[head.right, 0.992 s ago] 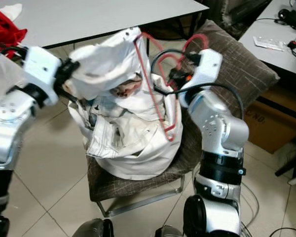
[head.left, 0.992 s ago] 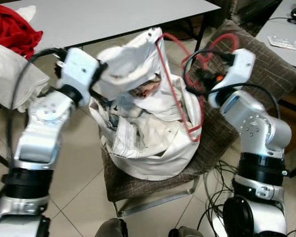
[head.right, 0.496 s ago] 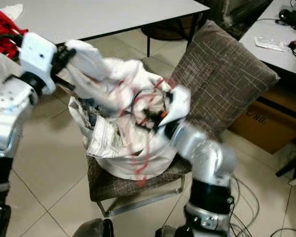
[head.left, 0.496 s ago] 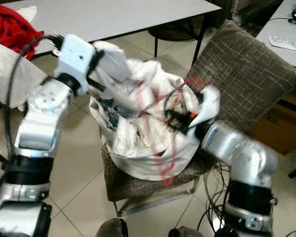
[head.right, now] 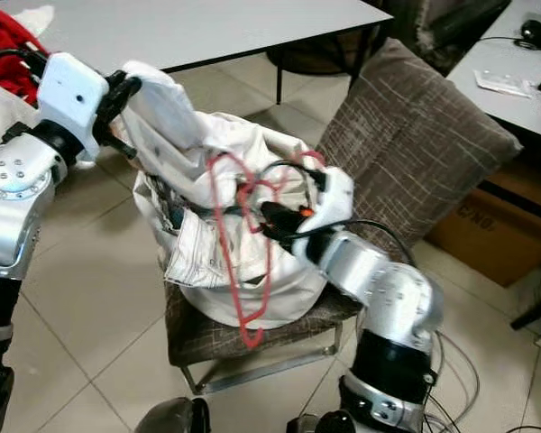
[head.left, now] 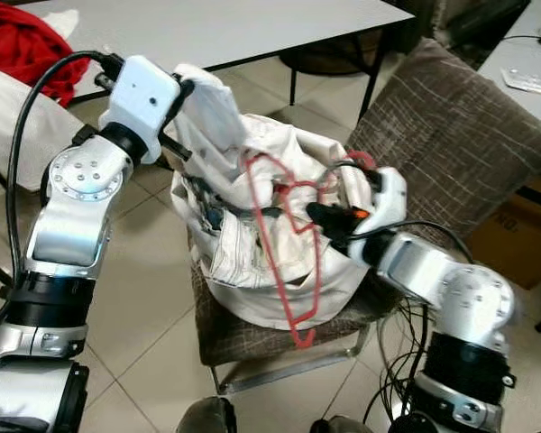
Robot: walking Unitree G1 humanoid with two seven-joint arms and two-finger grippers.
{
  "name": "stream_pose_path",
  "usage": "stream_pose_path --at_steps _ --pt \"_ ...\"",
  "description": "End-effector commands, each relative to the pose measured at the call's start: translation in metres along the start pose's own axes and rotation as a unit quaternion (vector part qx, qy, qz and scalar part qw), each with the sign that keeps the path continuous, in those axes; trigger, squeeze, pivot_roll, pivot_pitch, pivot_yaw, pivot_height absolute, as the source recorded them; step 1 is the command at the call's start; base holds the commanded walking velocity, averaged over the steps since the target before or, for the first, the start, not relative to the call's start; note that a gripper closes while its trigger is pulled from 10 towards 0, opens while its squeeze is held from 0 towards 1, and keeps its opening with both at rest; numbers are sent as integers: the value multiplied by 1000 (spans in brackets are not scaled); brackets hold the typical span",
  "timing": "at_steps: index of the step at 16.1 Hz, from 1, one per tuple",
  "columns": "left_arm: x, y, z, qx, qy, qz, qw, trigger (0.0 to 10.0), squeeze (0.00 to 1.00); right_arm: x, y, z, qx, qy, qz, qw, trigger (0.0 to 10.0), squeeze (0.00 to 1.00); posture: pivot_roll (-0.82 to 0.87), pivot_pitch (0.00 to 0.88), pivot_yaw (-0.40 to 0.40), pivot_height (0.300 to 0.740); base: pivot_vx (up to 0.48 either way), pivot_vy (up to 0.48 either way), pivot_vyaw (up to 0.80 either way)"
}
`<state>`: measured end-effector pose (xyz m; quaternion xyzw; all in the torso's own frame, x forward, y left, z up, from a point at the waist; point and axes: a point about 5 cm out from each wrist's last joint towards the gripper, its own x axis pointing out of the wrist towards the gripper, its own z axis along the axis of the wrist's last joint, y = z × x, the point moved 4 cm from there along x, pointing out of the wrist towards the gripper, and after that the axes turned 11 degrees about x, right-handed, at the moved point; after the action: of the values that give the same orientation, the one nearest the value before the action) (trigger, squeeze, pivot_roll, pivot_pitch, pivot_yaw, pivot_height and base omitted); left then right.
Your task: Hang hanger
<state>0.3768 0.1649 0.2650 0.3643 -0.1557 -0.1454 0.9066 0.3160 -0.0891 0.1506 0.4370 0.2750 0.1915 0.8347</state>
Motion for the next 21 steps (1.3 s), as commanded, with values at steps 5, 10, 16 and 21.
stream_pose_path --at_steps 5,10,16,21 --pt "-8 19 49 -70 -127 -1 989 10000 0 3 -22 6 151 -66 -47 985 10000 0 -17 45 20 740 0 0 0" --pt "-44 -18 70 -102 -181 -147 967 10000 0 8 20 62 231 -163 -1 959 10000 0 -3 40 -1 740 0 0 0" --pt "-34 -41 1 6 -12 -92 996 10000 0 -6 100 96 115 -157 137 971 10000 0 4 40 -20 740 0 0 0" --pt "-4 -37 8 -39 -18 4 999 10000 0 5 81 47 51 -79 90 992 10000 0 -12 42 -15 740 0 0 0"
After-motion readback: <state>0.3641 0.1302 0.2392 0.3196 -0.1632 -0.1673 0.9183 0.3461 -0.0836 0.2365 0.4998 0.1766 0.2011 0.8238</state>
